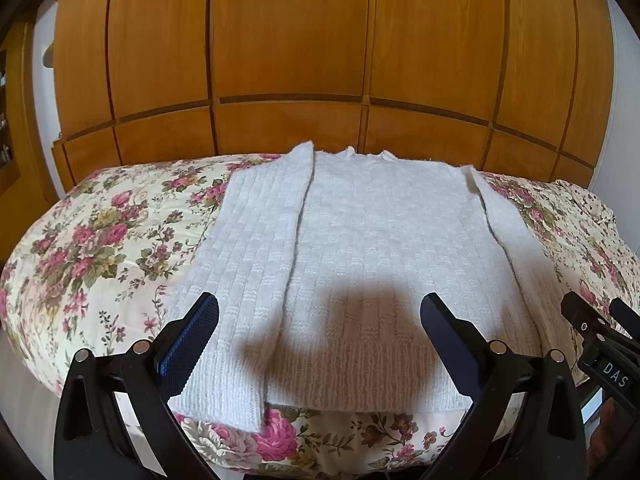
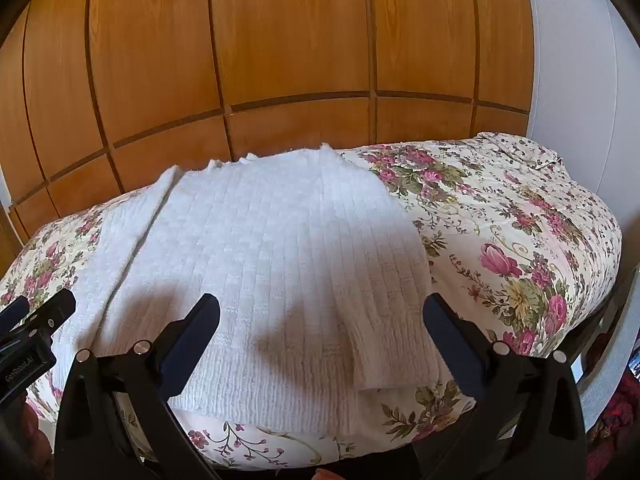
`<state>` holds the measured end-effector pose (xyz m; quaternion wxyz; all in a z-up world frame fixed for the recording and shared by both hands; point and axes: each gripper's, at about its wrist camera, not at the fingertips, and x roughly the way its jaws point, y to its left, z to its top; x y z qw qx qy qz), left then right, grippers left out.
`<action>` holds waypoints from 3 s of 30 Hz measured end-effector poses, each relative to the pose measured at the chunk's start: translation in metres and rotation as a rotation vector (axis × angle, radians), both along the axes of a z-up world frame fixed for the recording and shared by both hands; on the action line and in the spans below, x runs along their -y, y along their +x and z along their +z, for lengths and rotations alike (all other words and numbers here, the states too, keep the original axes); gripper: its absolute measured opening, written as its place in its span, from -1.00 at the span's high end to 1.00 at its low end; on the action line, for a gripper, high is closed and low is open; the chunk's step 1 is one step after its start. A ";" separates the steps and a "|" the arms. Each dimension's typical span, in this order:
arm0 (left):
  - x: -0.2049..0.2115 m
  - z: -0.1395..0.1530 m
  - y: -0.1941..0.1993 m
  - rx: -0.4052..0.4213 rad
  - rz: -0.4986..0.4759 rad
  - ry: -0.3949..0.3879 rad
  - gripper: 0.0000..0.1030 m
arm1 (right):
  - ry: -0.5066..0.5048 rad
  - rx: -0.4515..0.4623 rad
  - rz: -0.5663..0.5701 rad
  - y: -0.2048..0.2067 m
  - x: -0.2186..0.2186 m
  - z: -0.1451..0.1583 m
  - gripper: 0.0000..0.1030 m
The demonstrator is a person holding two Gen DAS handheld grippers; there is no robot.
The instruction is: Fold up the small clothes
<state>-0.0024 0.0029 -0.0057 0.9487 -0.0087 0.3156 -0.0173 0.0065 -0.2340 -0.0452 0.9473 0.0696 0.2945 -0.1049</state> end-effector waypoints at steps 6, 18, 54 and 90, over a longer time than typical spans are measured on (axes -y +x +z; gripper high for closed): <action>0.000 0.000 0.000 -0.003 0.000 -0.001 -0.94 | 0.008 -0.005 -0.002 0.000 0.002 -0.001 -0.97; -0.001 -0.001 0.002 -0.015 0.001 -0.006 -0.94 | 0.013 -0.018 0.000 0.002 0.003 -0.004 -0.97; -0.004 -0.007 0.008 -0.059 0.003 -0.014 -0.94 | 0.028 -0.065 -0.003 0.007 0.006 -0.014 -0.97; -0.027 -0.058 0.056 -0.283 -0.108 -0.142 -0.94 | -0.087 -0.168 0.008 0.093 0.013 -0.042 -0.97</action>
